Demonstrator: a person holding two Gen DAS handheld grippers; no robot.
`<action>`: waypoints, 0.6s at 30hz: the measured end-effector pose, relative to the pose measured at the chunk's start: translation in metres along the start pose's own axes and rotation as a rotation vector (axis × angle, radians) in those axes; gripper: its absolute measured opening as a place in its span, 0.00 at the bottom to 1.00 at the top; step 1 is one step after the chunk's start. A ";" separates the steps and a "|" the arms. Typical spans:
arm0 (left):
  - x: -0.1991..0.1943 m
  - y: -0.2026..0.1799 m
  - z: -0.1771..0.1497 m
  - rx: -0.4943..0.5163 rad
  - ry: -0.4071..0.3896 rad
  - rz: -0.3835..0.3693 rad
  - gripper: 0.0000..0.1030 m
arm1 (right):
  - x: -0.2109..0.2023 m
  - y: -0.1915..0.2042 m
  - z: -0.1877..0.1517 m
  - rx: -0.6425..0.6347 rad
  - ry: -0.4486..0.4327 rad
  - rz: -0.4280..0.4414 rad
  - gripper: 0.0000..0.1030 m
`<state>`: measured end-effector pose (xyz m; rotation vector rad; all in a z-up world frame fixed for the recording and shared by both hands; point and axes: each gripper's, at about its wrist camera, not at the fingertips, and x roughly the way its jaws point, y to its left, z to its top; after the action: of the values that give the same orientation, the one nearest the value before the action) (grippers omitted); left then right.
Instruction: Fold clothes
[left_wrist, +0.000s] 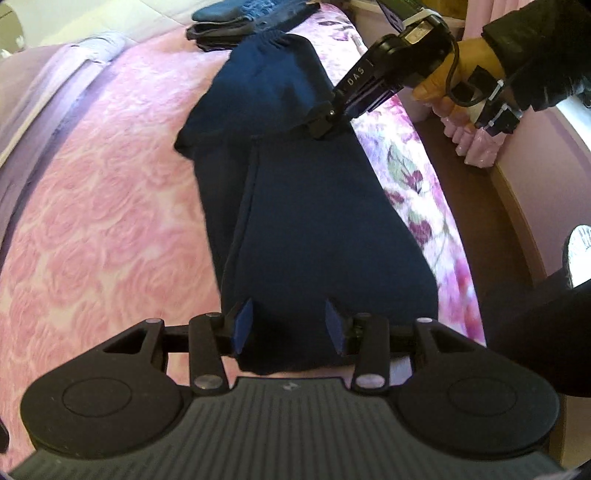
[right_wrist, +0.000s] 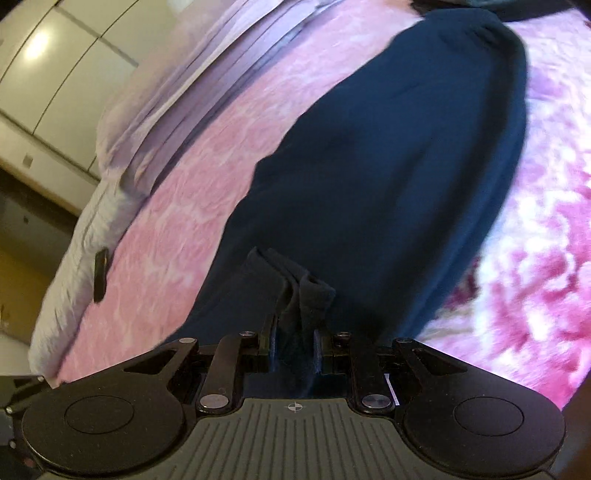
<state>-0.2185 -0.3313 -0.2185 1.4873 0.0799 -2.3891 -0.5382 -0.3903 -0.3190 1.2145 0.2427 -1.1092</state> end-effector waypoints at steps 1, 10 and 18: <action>0.004 0.000 0.005 0.005 0.007 -0.006 0.38 | -0.004 -0.006 0.002 0.013 -0.012 -0.001 0.16; 0.043 0.009 0.016 0.067 0.073 -0.060 0.40 | -0.004 -0.028 0.007 0.019 -0.014 -0.040 0.22; 0.063 0.019 -0.005 0.062 0.015 -0.112 0.40 | -0.046 0.005 -0.024 -0.039 -0.143 -0.172 0.37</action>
<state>-0.2345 -0.3635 -0.2742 1.5674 0.0965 -2.4896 -0.5477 -0.3459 -0.2939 1.0894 0.2610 -1.3289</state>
